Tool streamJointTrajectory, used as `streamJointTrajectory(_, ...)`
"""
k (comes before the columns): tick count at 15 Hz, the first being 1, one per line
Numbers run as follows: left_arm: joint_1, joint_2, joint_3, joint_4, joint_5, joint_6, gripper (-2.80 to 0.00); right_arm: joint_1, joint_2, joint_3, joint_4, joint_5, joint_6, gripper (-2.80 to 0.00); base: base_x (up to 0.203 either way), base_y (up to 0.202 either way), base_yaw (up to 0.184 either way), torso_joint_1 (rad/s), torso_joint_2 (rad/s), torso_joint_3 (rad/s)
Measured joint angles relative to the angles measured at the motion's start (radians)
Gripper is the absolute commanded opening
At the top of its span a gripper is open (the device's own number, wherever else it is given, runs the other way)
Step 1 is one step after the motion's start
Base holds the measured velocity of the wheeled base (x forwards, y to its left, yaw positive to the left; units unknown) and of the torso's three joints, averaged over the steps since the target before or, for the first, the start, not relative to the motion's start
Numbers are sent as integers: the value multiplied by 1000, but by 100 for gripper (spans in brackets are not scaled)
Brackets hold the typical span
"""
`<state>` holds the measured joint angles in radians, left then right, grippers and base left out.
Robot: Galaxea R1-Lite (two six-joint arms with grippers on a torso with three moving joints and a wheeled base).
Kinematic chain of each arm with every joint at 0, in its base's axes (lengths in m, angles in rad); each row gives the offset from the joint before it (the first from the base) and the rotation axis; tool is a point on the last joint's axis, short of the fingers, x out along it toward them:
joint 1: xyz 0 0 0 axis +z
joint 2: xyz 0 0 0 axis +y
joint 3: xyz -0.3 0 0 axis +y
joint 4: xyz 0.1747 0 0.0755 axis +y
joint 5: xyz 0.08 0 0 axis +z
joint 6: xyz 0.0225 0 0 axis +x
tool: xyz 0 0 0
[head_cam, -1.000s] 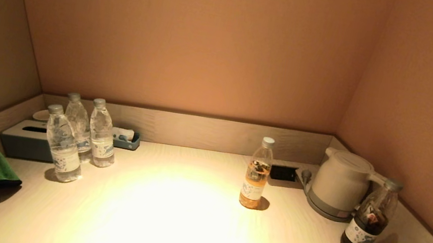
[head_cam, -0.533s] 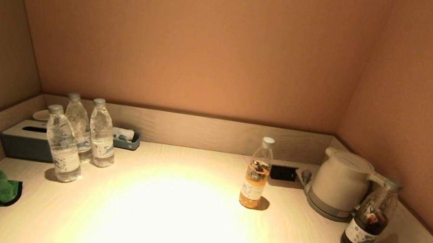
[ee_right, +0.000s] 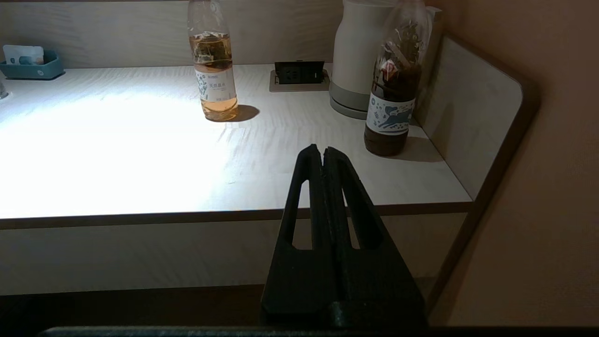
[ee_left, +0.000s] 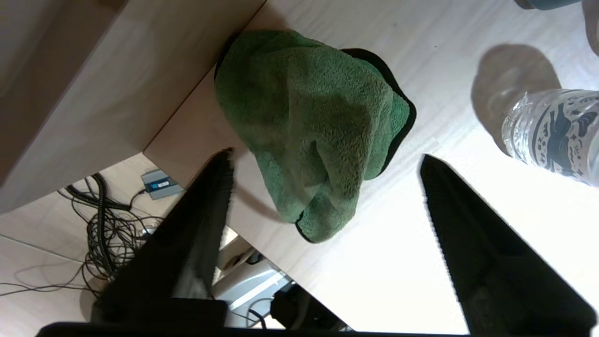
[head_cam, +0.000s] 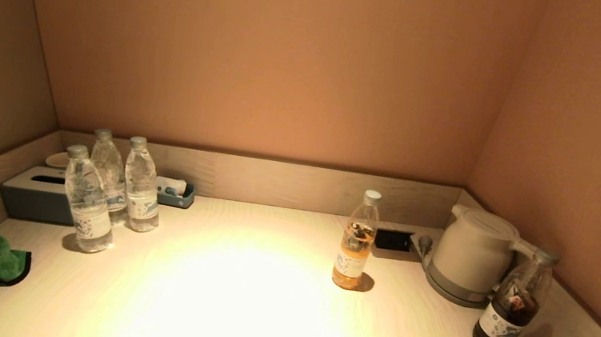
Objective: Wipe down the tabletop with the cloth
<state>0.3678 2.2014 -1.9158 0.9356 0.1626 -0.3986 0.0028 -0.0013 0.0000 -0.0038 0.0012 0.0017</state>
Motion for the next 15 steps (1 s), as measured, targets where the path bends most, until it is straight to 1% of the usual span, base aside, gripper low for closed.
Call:
streamJointTrajectory(6,-13,-107,69,-5,-10,4,-280,-1,0,0,0,0,0,-280,0,0,0,0,0,0)
streamJointTrajectory(12,-69,-256,143,-12,-10,19,-280,0,0,0,0,0,0,-280,0,0,0,0,0,0)
streamJointTrajectory(13,-74,-282,151,-14,-19,36,-280,0,0,0,0,0,0,-280,0,0,0,0,0,0)
streamJointTrajectory(14,-78,-311,156,-16,-43,59,-280,0,0,0,0,0,0,-280,0,0,0,0,0,0)
streamJointTrajectory(15,-82,-342,159,-18,-82,83,-280,0,0,0,0,0,0,-280,0,0,0,0,0,0)
